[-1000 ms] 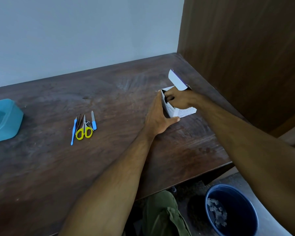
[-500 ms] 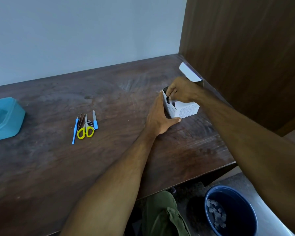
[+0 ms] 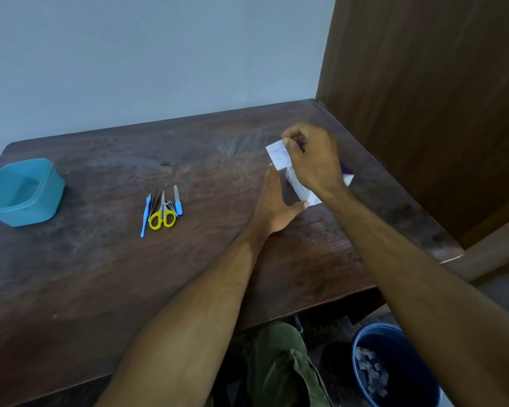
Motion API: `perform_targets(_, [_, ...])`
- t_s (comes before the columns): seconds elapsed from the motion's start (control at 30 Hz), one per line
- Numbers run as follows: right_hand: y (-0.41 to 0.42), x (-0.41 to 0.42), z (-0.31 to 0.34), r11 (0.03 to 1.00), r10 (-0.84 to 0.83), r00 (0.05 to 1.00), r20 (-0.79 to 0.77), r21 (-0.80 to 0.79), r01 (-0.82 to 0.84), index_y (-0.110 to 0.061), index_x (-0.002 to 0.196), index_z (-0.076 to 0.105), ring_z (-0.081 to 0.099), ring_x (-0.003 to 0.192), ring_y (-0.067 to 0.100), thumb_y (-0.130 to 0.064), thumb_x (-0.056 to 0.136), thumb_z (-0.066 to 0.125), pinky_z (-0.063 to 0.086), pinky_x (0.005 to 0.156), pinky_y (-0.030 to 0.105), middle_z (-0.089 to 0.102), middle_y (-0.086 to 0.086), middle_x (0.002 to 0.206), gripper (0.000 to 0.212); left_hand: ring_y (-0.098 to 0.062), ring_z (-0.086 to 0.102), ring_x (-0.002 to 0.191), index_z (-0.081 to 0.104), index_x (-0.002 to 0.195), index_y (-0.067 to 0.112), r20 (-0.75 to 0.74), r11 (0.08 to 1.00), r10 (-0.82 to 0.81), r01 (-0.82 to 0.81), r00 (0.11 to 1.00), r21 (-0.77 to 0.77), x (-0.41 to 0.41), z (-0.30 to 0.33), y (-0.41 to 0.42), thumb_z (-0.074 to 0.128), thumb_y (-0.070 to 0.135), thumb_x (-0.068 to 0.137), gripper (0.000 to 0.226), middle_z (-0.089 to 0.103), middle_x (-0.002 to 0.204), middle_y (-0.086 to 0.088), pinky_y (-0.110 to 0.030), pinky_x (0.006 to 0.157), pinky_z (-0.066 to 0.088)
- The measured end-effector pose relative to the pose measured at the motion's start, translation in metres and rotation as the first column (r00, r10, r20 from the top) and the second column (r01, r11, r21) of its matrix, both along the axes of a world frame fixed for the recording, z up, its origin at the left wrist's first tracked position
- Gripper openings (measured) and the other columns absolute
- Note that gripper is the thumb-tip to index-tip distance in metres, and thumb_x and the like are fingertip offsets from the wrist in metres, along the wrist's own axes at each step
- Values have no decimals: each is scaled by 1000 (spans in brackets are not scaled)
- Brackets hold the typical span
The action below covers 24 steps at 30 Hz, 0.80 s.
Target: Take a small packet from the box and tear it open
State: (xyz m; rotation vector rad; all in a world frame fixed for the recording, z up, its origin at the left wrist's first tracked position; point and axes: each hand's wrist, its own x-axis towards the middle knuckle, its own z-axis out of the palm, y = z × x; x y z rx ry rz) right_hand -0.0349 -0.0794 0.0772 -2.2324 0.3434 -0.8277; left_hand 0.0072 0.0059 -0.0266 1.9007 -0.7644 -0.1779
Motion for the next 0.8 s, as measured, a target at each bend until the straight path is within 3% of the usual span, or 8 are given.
perform_targets(0.07, [8, -1, -12, 988, -5, 1000, -28, 152, 9, -12, 92, 70, 59, 77, -1, -9, 91, 59, 44, 68, 6, 66, -9, 86, 11, 4, 46, 106, 41, 134, 10, -77, 997, 41, -46, 996, -65, -4, 2, 19, 73, 7, 80, 63, 48, 124, 10, -2, 88, 34])
perform_targets(0.13, [16, -2, -24, 976, 9, 997, -71, 217, 7, -10, 92, 72, 58, 74, -4, -8, 88, 61, 43, 68, 4, 69, -6, 87, 12, -3, 54, 106, 48, 130, 6, -224, 985, 74, -107, 972, -137, -7, 1, 42, 62, -3, 87, 46, 56, 121, 7, -19, 95, 42])
perform_targets(0.2, [24, -4, -36, 967, 35, 993, -110, 253, -6, -10, 93, 73, 58, 73, -4, -7, 88, 62, 43, 70, 5, 71, -3, 90, 13, -12, 62, 96, 55, 123, 0, -334, 950, 164, -239, 928, -199, -9, 3, 67, 54, -5, 92, 31, 62, 120, -7, -28, 92, 50])
perform_targets(0.3, [47, -8, -49, 947, 110, 983, -146, 314, -59, -10, 96, 72, 60, 76, -2, -8, 89, 62, 46, 74, 11, 71, -2, 92, 12, -13, 66, 77, 59, 115, 5, -458, 885, 224, -376, 860, -274, -17, 11, 110, 45, 5, 99, 21, 64, 107, -6, -22, 76, 55])
perform_targets(0.47, [94, -11, -58, 912, 277, 953, -125, 346, -220, -8, 98, 71, 58, 66, -7, -7, 91, 62, 47, 68, 16, 66, -9, 81, 13, -14, 68, 73, 61, 106, 13, -466, 854, 289, -445, 836, -269, -27, 20, 166, 54, 17, 98, 12, 67, 93, 0, -22, 69, 56])
perform_targets(0.6, [129, -11, -64, 877, 380, 918, -113, 359, -319, -14, 98, 70, 60, 71, 4, -10, 88, 66, 50, 72, 24, 67, -6, 80, 11, -13, 68, 72, 66, 102, 11, -451, 872, 307, -438, 838, -218, -29, 22, 196, 65, 23, 92, 16, 70, 86, -1, -25, 67, 58])
perform_targets(0.8, [175, -6, -65, 821, 435, 900, -42, 429, -376, -8, 98, 70, 62, 70, 6, -9, 87, 69, 51, 66, 19, 69, 1, 81, 11, -9, 64, 60, 68, 90, 5, -449, 866, 323, -451, 833, -215, -36, 22, 231, 67, 13, 89, 8, 67, 76, -9, -21, 58, 56])
